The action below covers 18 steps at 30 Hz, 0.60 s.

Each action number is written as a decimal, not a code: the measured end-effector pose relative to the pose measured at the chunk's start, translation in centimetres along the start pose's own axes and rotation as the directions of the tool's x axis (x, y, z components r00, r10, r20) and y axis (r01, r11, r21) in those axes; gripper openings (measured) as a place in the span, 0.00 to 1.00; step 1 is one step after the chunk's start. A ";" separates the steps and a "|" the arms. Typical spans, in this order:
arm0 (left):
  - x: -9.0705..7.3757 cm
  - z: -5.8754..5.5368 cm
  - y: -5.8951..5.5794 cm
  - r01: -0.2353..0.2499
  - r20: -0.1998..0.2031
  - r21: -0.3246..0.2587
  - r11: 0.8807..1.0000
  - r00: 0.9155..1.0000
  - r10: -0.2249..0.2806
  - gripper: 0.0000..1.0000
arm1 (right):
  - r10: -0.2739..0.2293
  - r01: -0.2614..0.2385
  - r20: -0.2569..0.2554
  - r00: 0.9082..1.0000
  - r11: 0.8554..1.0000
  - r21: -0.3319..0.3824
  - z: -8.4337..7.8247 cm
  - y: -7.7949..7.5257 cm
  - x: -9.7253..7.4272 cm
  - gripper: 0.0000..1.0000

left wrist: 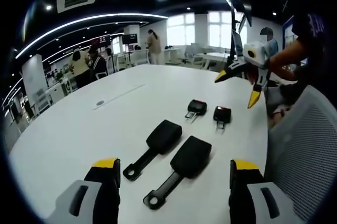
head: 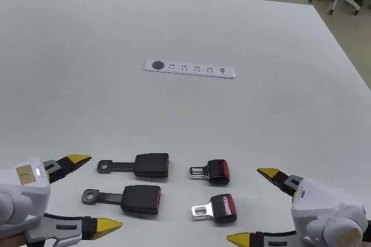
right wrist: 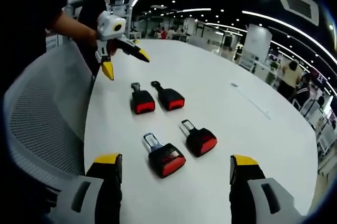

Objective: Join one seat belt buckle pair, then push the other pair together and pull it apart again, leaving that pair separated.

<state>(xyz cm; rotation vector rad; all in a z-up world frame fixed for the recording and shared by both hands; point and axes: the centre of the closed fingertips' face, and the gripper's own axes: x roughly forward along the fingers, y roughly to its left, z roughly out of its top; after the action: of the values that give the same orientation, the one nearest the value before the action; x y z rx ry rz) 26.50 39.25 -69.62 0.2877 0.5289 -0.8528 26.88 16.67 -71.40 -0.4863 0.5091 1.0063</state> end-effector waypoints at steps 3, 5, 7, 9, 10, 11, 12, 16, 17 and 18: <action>0.3 -0.1 -0.1 0.014 -0.013 0.009 1.000 1.000 -0.014 0.85 | 0.016 -0.016 -0.010 1.000 0.999 -0.031 -0.2 0.1 0.2 0.79; 0.5 -0.2 -0.2 0.026 -0.025 0.024 0.999 0.999 -0.025 0.83 | 0.025 -0.026 -0.019 0.999 0.998 -0.054 -0.3 0.2 0.3 0.75; 0.7 -0.5 -0.2 0.041 -0.038 0.038 0.998 0.999 -0.039 0.80 | 0.035 -0.036 -0.030 0.999 0.997 -0.068 -0.6 0.2 0.5 0.73; 1.0 -0.8 -0.1 0.054 -0.052 0.055 0.997 0.997 -0.051 0.77 | 0.041 -0.044 -0.033 0.999 0.996 -0.082 -0.6 0.2 0.6 0.70; 1.1 -0.9 -0.2 0.059 -0.058 0.060 0.996 0.997 -0.055 0.76 | 0.043 -0.046 -0.035 0.998 0.995 -0.086 -0.7 0.2 0.7 0.69; 1.2 -0.9 -0.2 0.067 -0.064 0.068 0.995 0.996 -0.063 0.75 | 0.047 -0.050 -0.037 0.998 0.995 -0.090 -0.7 0.2 0.8 0.67; 1.2 -1.0 -0.2 0.070 -0.067 0.071 0.995 0.996 -0.066 0.74 | 0.049 -0.052 -0.038 0.998 0.994 -0.094 -0.7 0.1 0.8 0.66; 1.7 -1.2 -0.4 0.101 -0.089 0.089 0.991 0.992 -0.093 0.69 | 0.065 -0.070 -0.049 0.997 0.990 -0.119 -0.9 0.2 1.1 0.61; 1.9 -1.3 -0.4 0.110 -0.098 0.094 0.989 0.990 -0.101 0.67 | 0.069 -0.075 -0.051 0.996 0.990 -0.122 -0.9 0.2 1.2 0.60; 2.0 -1.4 -0.5 0.118 -0.104 0.101 0.988 0.989 -0.107 0.66 | 0.076 -0.083 -0.056 0.995 0.988 -0.129 -1.0 0.3 1.3 0.59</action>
<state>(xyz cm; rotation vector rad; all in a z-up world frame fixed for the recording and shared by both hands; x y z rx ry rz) 26.75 38.30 -71.89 0.4018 0.5962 -0.9822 27.03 17.03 -73.00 -0.6140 0.5135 1.1109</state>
